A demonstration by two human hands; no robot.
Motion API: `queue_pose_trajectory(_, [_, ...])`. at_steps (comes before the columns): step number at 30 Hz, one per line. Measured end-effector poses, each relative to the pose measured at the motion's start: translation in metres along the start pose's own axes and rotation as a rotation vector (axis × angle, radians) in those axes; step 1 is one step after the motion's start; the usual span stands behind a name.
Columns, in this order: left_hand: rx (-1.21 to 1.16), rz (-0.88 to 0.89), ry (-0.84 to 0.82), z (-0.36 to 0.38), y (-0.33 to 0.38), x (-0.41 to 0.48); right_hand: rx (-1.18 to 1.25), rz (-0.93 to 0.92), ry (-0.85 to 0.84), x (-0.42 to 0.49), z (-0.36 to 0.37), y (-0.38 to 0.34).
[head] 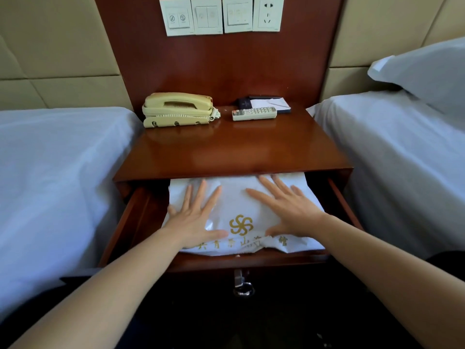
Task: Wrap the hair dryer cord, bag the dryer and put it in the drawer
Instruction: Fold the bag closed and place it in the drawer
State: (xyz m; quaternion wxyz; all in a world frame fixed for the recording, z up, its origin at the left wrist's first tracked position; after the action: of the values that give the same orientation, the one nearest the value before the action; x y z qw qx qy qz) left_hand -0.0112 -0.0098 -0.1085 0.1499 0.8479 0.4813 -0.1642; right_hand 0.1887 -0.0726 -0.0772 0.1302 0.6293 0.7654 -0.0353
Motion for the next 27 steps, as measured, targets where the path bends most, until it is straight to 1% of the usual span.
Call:
queue_pose_trajectory(4, [0.073, -0.038, 0.010, -0.010, -0.009, 0.008, -0.131, -0.019, 0.104, 0.004, -0.014, 0.005])
queue_pose_trajectory(7, [0.062, -0.044, -0.041, -0.014, -0.021, 0.002, -0.143, -0.025, 0.040, 0.000, -0.016, 0.009])
queue_pose_trajectory(9, [0.034, -0.041, -0.073, -0.017, -0.029, -0.003, 0.003, -0.010, -0.047, -0.005, -0.018, 0.011])
queue_pose_trajectory(11, [-0.090, -0.031, -0.058, -0.020, -0.036, -0.007, 0.214, -0.025, -0.078, -0.013, -0.021, 0.008])
queue_pose_trajectory(13, [-0.316, 0.002, 0.025, -0.025, -0.033, -0.014, 0.380, -0.058, -0.073, -0.022, -0.023, 0.001])
queue_pose_trajectory(14, [-0.388, 0.017, 0.081, -0.027, -0.029, -0.019, 0.442, -0.080, -0.074, -0.026, -0.023, -0.004])
queue_pose_trajectory(15, [-0.403, 0.021, 0.121, -0.030, -0.021, -0.024, 0.480, -0.101, -0.074, -0.031, -0.022, -0.009])
queue_pose_trajectory(16, [-0.378, 0.023, 0.146, -0.033, -0.011, -0.030, 0.480, -0.119, -0.071, -0.035, -0.020, -0.012])
queue_pose_trajectory(18, [-0.282, 0.052, 0.153, -0.035, 0.008, -0.041, 0.382, -0.135, -0.039, -0.039, -0.018, -0.017])
queue_pose_trajectory(20, [-0.159, 0.099, 0.150, -0.030, 0.022, -0.050, 0.255, -0.113, 0.039, -0.041, -0.017, -0.019])
queue_pose_trajectory(22, [0.014, 0.160, 0.153, -0.023, 0.027, -0.053, 0.151, -0.069, 0.121, -0.039, -0.016, -0.018])
queue_pose_trajectory(24, [0.123, 0.177, 0.171, -0.021, 0.025, -0.049, 0.055, -0.058, 0.121, -0.033, -0.014, -0.019])
queue_pose_trajectory(27, [0.163, 0.138, 0.211, -0.027, 0.022, -0.037, 0.018, -0.035, 0.072, -0.021, -0.014, -0.015])
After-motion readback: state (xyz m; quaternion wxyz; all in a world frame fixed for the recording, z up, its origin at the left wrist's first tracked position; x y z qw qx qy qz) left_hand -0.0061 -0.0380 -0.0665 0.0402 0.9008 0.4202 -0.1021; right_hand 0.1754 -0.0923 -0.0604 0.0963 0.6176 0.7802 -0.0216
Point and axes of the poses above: each hand's wrist, its own x-axis towards the middle knuckle, its own z-axis out of the palm, y = z × x, the point moved 5 cm from there along x, towards the middle knuckle, and after that the axes turned 10 degrees about -y, right-handed, at the moved point
